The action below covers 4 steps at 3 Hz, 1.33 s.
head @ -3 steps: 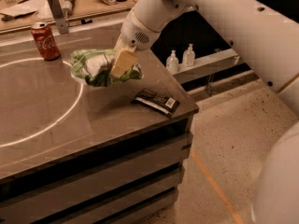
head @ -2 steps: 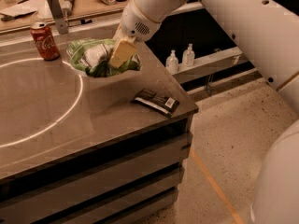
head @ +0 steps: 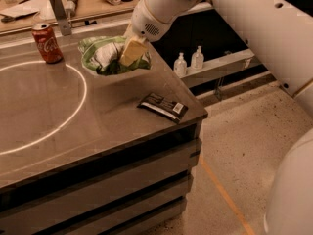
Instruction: Move green jalapeno chip bag near coke can
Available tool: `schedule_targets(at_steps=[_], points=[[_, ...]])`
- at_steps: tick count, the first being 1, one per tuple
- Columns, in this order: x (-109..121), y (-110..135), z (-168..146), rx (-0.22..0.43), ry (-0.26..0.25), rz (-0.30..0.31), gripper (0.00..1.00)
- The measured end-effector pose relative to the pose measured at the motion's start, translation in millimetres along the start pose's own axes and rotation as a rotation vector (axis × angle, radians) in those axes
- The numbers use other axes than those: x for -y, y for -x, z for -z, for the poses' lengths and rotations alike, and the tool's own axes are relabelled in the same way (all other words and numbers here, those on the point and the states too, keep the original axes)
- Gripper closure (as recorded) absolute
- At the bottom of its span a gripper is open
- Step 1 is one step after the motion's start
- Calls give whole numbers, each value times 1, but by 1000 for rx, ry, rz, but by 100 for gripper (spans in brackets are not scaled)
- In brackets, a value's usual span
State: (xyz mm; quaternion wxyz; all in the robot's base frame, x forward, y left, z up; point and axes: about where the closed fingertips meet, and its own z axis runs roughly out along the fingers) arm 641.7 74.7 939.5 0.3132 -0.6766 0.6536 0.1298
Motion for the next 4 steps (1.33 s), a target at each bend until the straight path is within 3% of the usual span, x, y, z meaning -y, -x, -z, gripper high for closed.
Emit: schedule_targets(at_steps=[1, 2, 3, 4], points=[[50, -15, -2, 2, -120, -1, 100], [103, -14, -6, 32, -228, -12, 100], [152, -2, -24, 48, -289, -33, 100], [175, 10, -42, 66, -303, -46, 100]])
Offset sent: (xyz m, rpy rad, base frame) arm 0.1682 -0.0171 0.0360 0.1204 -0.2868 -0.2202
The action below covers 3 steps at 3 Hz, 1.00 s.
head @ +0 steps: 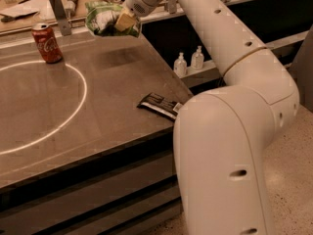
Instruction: Move green jalapeno chip bag near coke can
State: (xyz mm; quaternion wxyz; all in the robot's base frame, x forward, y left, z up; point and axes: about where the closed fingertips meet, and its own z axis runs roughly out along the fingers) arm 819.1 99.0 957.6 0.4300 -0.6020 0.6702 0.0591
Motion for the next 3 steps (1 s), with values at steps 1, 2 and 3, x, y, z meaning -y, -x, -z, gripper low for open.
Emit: schedule_targets(at_steps=[1, 2, 3], points=[[2, 20, -30, 40, 7, 11, 100], [-6, 37, -52, 61, 27, 36, 100], [-10, 41, -64, 67, 40, 35, 100]])
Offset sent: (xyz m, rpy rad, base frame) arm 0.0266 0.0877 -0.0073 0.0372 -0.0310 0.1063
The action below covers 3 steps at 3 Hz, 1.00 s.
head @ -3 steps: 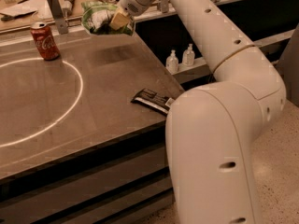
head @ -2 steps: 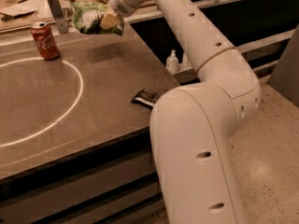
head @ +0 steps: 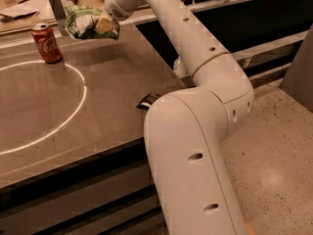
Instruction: Move green jalapeno chip bag near coke can
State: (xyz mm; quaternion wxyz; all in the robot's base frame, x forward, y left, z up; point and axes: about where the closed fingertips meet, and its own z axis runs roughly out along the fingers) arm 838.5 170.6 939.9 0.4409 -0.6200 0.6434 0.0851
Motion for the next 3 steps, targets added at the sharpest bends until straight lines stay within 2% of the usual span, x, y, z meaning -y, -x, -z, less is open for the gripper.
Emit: schedule_targets(at_steps=[1, 3], points=[[-6, 1, -10, 5, 20, -4, 86], [-19, -4, -33, 1, 68, -16, 39]])
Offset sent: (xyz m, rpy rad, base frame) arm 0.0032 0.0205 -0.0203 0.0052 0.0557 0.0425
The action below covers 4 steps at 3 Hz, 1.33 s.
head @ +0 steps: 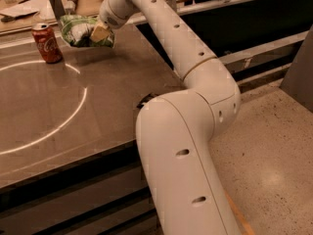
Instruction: Move green jalapeno chip bag near coke can
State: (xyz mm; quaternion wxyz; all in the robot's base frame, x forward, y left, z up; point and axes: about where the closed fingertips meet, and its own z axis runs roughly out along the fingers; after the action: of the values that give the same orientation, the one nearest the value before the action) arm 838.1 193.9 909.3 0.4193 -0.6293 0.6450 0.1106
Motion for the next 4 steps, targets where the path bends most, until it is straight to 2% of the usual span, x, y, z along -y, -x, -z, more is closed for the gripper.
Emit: schedule_targets(at_steps=[1, 2, 3, 4], points=[[-2, -6, -9, -11, 11, -13, 16], [-4, -11, -13, -18, 16, -22, 0], [-4, -14, -11, -19, 18, -28, 0], [-3, -20, 4, 8, 19, -28, 0]])
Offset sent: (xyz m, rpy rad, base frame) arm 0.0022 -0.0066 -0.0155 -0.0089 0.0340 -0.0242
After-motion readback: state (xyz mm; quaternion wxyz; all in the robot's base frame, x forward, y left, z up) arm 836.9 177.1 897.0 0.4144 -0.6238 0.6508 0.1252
